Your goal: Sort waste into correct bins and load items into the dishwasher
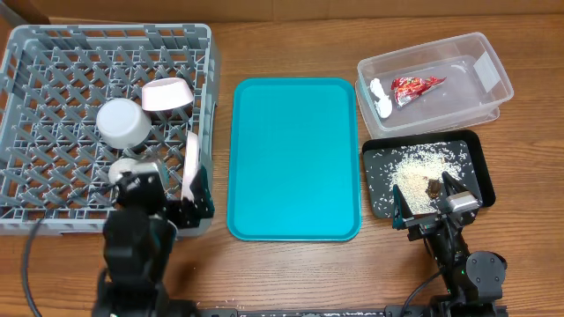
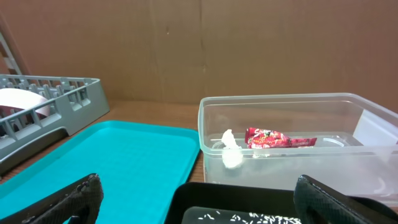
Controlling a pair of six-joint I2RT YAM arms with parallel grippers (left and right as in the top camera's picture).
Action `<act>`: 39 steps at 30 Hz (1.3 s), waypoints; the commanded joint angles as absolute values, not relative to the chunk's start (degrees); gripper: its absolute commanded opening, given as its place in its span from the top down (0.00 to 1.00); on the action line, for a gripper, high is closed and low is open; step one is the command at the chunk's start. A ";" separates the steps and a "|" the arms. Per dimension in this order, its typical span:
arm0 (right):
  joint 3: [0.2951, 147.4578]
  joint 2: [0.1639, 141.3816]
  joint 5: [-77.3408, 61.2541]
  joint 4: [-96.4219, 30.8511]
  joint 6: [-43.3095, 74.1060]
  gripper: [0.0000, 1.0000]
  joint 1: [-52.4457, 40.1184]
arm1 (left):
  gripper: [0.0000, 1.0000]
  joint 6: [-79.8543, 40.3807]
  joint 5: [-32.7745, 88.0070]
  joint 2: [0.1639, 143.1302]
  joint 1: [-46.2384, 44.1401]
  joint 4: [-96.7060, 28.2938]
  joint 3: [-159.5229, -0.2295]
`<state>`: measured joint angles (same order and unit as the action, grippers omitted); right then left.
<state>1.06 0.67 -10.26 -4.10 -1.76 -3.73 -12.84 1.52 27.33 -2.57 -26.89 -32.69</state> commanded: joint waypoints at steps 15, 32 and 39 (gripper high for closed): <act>0.47 0.16 -10.37 -3.90 -2.15 0.00 -3.36 | 0.00 -14.00 -3.57 1.63 1.10 -7.79 -7.33; 0.47 0.16 -10.37 -3.88 -2.15 0.00 -3.36 | 0.00 -9.19 0.47 0.19 1.10 -4.45 -0.27; 0.47 0.16 -10.37 -3.88 -2.15 0.00 -3.36 | 0.00 -9.21 0.45 0.25 1.10 -4.45 -0.27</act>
<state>1.06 0.67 -10.28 -4.12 -1.76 -3.73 -10.28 -0.58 0.84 0.64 -4.47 -0.49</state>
